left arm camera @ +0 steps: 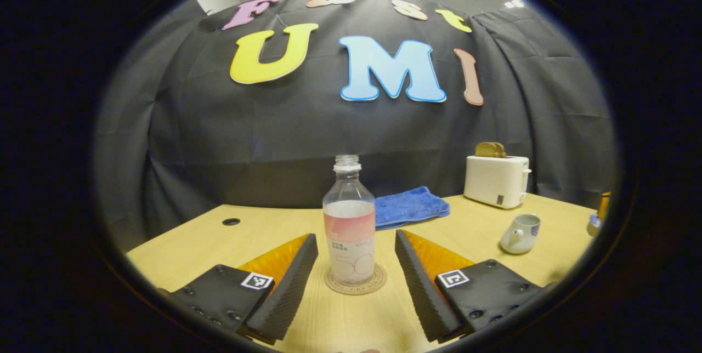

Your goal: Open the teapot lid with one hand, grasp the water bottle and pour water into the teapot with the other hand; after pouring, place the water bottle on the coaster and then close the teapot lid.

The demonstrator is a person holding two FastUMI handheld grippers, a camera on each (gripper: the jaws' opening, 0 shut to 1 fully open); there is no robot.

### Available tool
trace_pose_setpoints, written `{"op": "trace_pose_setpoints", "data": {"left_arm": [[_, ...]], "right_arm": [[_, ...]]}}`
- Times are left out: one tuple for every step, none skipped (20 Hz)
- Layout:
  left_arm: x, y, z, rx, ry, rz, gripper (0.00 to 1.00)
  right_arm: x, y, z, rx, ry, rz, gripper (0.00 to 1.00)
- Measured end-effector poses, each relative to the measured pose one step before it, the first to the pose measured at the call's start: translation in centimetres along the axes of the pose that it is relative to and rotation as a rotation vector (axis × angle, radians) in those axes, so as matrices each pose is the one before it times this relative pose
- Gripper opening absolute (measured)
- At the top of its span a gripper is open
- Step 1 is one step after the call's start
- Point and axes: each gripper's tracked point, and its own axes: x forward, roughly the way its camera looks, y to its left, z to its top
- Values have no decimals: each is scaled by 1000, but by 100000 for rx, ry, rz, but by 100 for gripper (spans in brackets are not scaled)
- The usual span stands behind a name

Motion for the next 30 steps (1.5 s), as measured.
{"op": "trace_pose_setpoints", "data": {"left_arm": [[-909,-92,218,-342,-548,-107,99],[-1271,-249,465,-1184,-1200,-205,99],[-873,-304,384,-648,-928,-431,99],[-752,-807,133,-1548,-186,-2219,99],[-515,-962,-474,-1299,1577,-2616,99],[-419,-467,-540,-393,1428,-1194,99],[-353,-291,-287,268,562,-150,99],[-623,-68,-357,412,297,35,98],[-238,-274,-335,-76,373,-234,99],[-27,-147,-296,-50,718,-310,99],[-19,30,-346,-49,805,31,99],[86,2,-172,-222,616,-223,99],[126,158,-56,-468,491,155,99],[37,15,-17,-306,-102,182,99],[-45,60,30,-380,-293,29,99],[-32,-28,204,-426,-380,-303,99],[-35,86,9,-86,-158,64,99],[46,-5,-82,280,182,264,99],[-2,153,-8,111,181,337,99],[-212,30,-111,-495,174,6,99],[-146,-39,4,-296,4,-108,99],[-162,21,71,-195,-112,176,99],[-268,-29,101,-12,-609,36,99],[-264,-14,76,400,-278,193,99],[-181,63,-84,541,137,510,99],[-181,-90,31,299,194,284,99],[-434,-204,100,-86,-129,69,99],[-690,-336,154,-378,-1229,990,99],[-530,-191,-100,-45,-866,1468,98],[-589,-83,-74,-350,-732,2628,98]], "right_arm": [[983,-489,463,-1172,-834,-1288,3],[1768,-626,537,-387,-1088,-1447,3],[1693,-581,262,55,-119,-1694,3],[1643,-639,-140,-428,1050,-1996,3],[1689,-440,-54,486,307,-1429,3],[1504,-329,-457,37,1181,-878,3],[1314,-91,-492,481,1700,-9,3],[1431,-342,-749,272,1642,-500,3],[712,-387,-174,-968,-242,-1350,3],[637,-261,-161,-1104,-305,-1128,3],[644,-6,-312,-89,450,-137,3],[586,125,-359,179,1022,355,3],[659,-229,-338,315,861,-718,3],[432,-288,-338,737,670,-882,3],[217,73,-121,1073,158,118,3],[155,161,-392,212,1076,300,3],[144,111,-583,-446,1476,-26,3],[134,-122,-246,87,1192,-596,3],[-33,-194,-489,139,1926,-1024,3],[-201,100,179,-140,-362,60,12],[-280,68,314,-61,-859,281,9],[-607,-105,972,-1375,-2842,-328,11],[-670,-333,1033,-1674,-3338,-1659,13],[-829,-268,1225,-1397,-3863,-1002,16],[-759,-108,865,-889,-3151,-1169,26],[-994,-5,670,-530,-1515,-298,39],[-1205,216,-95,7,676,-160,40],[-2550,960,-823,1961,2266,2375,44],[-1809,708,-678,168,1023,770,44],[-1575,466,-616,-682,319,-204,44]]}}
